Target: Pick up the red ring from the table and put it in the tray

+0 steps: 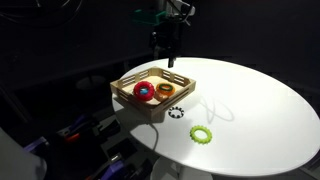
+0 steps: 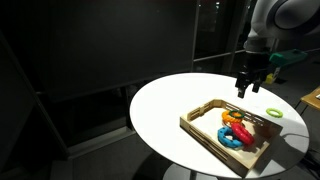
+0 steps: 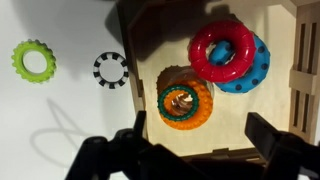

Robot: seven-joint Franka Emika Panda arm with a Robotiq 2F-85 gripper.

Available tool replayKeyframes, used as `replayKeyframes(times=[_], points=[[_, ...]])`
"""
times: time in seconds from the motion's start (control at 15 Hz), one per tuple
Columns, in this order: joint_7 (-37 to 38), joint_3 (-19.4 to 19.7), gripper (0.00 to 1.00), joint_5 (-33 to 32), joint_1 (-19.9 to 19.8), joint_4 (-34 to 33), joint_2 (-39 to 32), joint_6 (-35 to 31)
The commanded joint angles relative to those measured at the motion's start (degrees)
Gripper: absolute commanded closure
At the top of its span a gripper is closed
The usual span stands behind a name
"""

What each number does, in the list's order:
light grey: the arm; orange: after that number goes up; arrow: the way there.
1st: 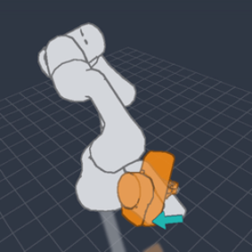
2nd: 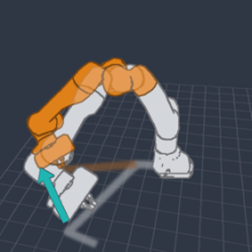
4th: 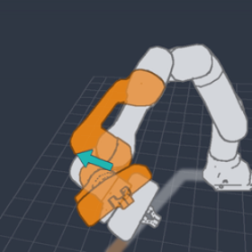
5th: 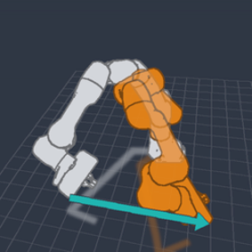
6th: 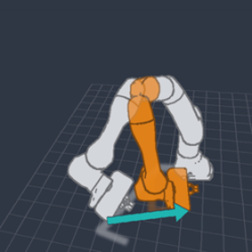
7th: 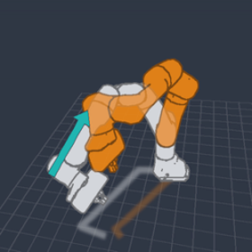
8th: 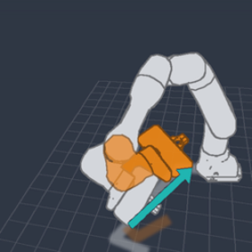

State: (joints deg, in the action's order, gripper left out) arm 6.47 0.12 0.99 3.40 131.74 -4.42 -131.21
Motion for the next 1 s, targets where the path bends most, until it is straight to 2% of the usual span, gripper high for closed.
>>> replayKeyframes(times=[0.0, 0.53, 0.93], points=[[-2.4, -0.2, 0.00, 1.3, -1.4, -0.8, 3.2, 5.2], [0.1, 0.3, 0.00, -2.0, -2.7, -3.3, 7.6, 11.2], [-1.2, 0.6, 0.00, -0.6, -3.5, -4.7, 10.0, 13.0]])
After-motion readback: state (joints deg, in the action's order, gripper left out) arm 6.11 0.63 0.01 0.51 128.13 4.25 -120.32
